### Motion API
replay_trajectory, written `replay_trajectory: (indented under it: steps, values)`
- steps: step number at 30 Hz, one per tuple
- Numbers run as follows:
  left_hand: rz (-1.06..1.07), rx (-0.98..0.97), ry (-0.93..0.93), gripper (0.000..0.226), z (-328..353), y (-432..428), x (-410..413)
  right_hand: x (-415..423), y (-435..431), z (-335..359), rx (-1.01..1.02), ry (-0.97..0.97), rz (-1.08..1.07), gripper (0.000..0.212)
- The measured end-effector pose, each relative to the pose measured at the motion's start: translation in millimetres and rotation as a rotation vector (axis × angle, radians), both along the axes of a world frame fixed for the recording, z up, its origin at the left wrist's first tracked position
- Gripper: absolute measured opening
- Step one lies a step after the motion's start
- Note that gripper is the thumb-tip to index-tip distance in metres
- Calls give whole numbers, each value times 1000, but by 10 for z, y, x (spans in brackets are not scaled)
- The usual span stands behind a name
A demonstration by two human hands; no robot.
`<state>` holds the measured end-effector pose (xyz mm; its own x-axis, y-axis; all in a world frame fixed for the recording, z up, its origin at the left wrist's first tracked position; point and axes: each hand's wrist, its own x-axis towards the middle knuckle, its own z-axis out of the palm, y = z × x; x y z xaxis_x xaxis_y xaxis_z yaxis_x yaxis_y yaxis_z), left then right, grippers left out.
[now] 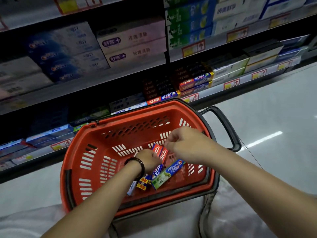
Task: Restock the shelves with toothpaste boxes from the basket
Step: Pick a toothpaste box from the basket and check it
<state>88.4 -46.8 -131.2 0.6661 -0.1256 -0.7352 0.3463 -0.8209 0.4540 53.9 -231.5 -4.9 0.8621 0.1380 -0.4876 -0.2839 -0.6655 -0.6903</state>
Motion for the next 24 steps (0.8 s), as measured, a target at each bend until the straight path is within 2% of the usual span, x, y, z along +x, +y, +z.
replay_trajectory:
  steps: [4, 7, 11, 15, 19, 22, 24]
  values:
    - [-39, 68, 1, 32, -332, -158, 88, 5, -25, 94, -30, -23, 34, 17]
    - [-139, 123, 11, 18, -547, -267, 154, 22, -31, 86, -24, 2, 51, 14]
    - [-305, 159, -19, 29, -750, -370, 229, 41, -51, 56, -53, 33, 61, 14]
    - [-322, 169, -86, 27, -967, -468, 287, 69, -118, 62, -183, 32, 74, 21]
    - [-351, 225, -84, 30, -1573, -511, 394, 109, -193, 76, -284, 53, 51, 27]
    - [-429, 235, -140, 38, -1522, -576, 368, 126, -210, 104, -309, 64, 48, 34]
    - [-437, 253, -66, 34, -1585, -600, 371, 133, -201, 109, -323, 42, 42, 33]
